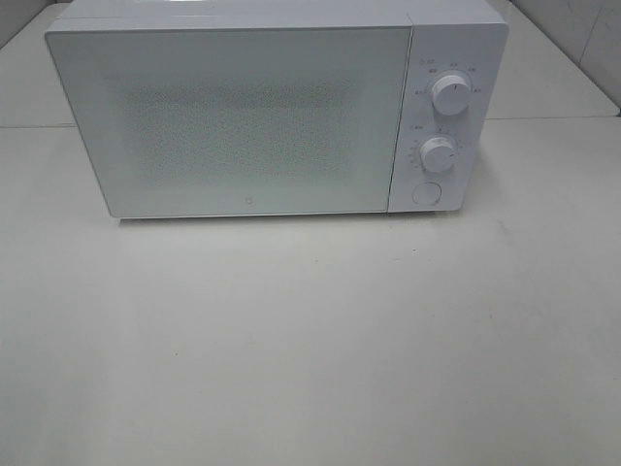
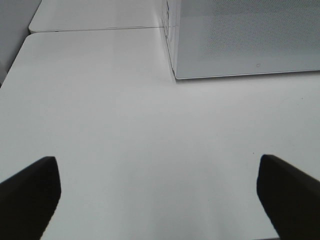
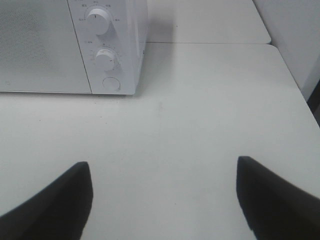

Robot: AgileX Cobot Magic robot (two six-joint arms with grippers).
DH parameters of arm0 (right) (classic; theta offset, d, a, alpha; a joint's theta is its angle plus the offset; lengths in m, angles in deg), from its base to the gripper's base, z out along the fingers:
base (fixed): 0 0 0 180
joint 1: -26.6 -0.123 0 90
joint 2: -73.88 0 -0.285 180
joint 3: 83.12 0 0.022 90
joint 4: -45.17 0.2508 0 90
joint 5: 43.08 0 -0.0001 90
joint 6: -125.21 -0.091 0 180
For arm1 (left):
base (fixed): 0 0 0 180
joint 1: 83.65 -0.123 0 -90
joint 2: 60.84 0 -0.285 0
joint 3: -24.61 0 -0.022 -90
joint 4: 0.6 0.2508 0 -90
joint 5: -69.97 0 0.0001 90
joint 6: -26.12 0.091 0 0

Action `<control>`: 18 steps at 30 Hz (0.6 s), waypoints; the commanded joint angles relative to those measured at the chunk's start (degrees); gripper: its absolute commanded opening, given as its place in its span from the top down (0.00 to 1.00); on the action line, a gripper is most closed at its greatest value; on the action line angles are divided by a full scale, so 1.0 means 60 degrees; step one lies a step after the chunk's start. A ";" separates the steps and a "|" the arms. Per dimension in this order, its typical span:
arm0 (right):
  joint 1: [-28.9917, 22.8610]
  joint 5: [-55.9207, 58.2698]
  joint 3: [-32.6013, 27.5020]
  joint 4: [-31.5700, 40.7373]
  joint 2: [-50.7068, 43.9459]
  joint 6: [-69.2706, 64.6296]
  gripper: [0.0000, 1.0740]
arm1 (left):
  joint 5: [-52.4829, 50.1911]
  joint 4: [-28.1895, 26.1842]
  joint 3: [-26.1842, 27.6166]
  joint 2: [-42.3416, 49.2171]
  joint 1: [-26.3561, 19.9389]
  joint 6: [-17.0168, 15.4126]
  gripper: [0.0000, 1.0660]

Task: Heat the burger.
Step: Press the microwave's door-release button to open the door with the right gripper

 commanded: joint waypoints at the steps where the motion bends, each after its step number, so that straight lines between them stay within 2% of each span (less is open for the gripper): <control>1: 0.0286 0.0487 -0.0286 -0.0029 -0.0611 -0.0124 0.29 | 0.0029 -0.0095 -0.0019 0.0143 -0.0048 -0.0076 0.06; 18: 0.0458 0.0477 -0.0267 -0.0019 -0.0859 -0.0105 0.29 | 0.0029 -0.0095 -0.0019 0.0124 -0.0048 -0.0048 0.06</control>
